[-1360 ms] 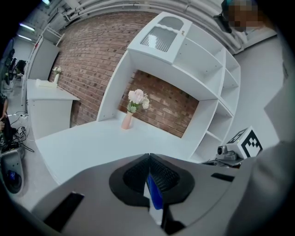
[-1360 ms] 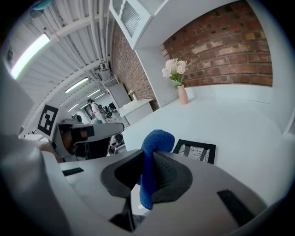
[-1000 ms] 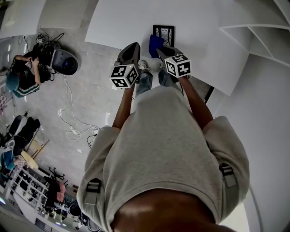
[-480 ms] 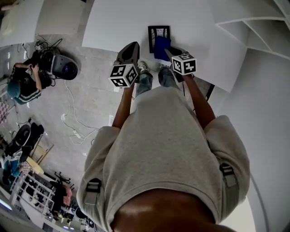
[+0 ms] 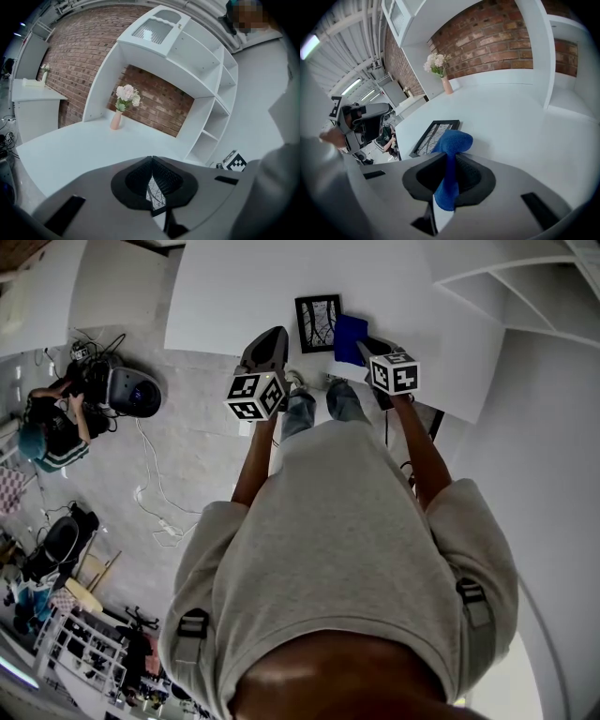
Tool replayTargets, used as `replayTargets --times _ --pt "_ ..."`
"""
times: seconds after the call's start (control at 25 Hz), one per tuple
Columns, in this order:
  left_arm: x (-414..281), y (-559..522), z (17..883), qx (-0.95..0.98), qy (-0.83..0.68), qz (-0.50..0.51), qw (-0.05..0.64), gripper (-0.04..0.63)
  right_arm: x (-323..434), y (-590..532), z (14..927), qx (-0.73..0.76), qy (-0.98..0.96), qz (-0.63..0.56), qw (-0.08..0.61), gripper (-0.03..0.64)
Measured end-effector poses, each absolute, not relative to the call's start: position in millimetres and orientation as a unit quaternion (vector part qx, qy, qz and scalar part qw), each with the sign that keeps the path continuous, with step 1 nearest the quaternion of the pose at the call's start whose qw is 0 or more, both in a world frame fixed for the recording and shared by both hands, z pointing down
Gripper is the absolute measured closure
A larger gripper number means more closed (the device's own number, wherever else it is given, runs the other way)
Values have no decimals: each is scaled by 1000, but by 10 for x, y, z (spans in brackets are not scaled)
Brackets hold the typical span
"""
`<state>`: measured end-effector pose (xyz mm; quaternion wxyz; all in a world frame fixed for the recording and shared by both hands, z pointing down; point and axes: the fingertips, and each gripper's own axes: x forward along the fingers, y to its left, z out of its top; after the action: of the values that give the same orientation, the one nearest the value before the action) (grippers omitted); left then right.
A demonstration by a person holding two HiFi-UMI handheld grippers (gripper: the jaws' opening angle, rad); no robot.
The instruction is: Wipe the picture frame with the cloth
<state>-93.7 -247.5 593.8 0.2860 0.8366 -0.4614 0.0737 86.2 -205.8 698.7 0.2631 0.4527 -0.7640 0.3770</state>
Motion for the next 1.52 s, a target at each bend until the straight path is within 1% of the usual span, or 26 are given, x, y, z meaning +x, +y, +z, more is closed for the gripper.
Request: replayTargets --times 0.36,0.64,0.88,1.12,1.52 --pt "-835 -2540 5861 844 -452 72 278 580 1176 -2061 6802 488 -755 351 262 554" --pt "-833 -2628 5691 846 -457 64 266 580 1082 -2246 6368 505 -775 289 246 554" --pt "-984 -2722 5542 841 -476 55 249 580 846 -2491 6082 505 -799 258 201 554" --pt "-1259 -2871 5295 835 -505 46 214 580 647 -2791 5698 501 -826 212 151 554" --pt "-1617 -3076 4772 824 -543 15 161 578 478 -3169 5079 491 -850 154 111 554"
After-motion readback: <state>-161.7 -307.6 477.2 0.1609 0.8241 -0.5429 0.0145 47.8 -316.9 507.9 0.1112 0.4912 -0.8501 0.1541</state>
